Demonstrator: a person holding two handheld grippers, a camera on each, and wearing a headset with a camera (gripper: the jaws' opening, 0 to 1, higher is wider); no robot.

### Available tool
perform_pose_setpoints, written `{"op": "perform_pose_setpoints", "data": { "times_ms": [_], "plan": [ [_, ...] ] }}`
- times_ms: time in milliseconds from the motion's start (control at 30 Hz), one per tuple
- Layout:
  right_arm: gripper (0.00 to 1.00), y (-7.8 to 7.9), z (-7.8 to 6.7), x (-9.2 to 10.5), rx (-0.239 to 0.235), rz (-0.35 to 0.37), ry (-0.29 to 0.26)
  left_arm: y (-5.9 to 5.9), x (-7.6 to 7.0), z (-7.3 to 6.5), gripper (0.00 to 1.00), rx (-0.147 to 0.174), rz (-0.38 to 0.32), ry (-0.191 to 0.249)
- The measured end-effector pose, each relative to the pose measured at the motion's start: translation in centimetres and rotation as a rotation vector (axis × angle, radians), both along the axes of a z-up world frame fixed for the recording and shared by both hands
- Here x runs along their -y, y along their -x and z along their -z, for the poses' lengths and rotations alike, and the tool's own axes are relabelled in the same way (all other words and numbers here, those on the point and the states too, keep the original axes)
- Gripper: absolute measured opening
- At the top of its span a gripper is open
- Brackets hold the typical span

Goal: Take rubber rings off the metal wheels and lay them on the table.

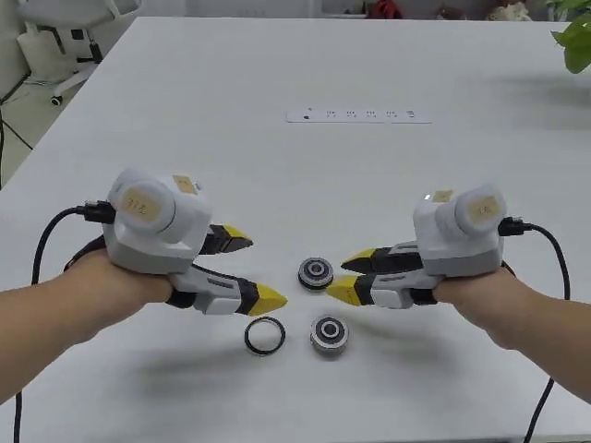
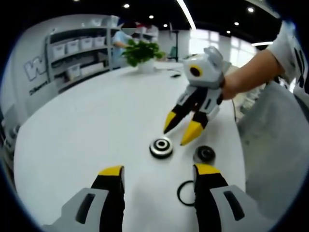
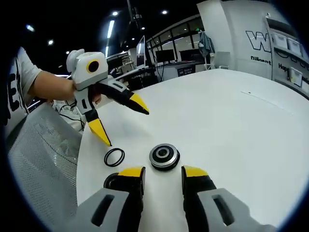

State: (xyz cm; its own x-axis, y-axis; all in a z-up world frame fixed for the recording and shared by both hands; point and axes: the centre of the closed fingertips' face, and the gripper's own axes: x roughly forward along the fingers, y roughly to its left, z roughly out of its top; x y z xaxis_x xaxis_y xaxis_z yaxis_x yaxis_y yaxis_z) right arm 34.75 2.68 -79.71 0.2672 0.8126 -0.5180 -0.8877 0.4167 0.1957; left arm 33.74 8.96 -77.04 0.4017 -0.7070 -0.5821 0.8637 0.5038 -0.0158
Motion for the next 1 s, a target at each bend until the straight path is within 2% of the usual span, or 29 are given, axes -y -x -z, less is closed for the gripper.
{"op": "perform_pose_setpoints", "data": {
  "times_ms": [233,467,600,667,1000],
  "plan": [
    [0.29,0.0,0.3,-0.2,0.011,0.0,0.012,-0.3,0.9,0.6,0.53,-0.006,0.017,-0.006],
    [0.29,0.2,0.5,-0.6,0.019,-0.011,0.019,-0.4,2.3,0.5,0.5,0.01,0.05,-0.006],
    [0.29,0.3,0.6,-0.7,0.02,-0.014,0.024,-0.7,2.9,0.6,0.48,0.012,0.056,-0.001],
    [0.29,0.3,0.6,-0.7,0.018,-0.013,0.025,-1.0,3.1,0.7,0.48,0.024,0.057,-0.005],
    [0.27,0.1,0.7,-0.6,0.012,0.0,0.019,-1.6,4.3,1.0,0.42,0.029,0.073,-0.014]
  ]
}}
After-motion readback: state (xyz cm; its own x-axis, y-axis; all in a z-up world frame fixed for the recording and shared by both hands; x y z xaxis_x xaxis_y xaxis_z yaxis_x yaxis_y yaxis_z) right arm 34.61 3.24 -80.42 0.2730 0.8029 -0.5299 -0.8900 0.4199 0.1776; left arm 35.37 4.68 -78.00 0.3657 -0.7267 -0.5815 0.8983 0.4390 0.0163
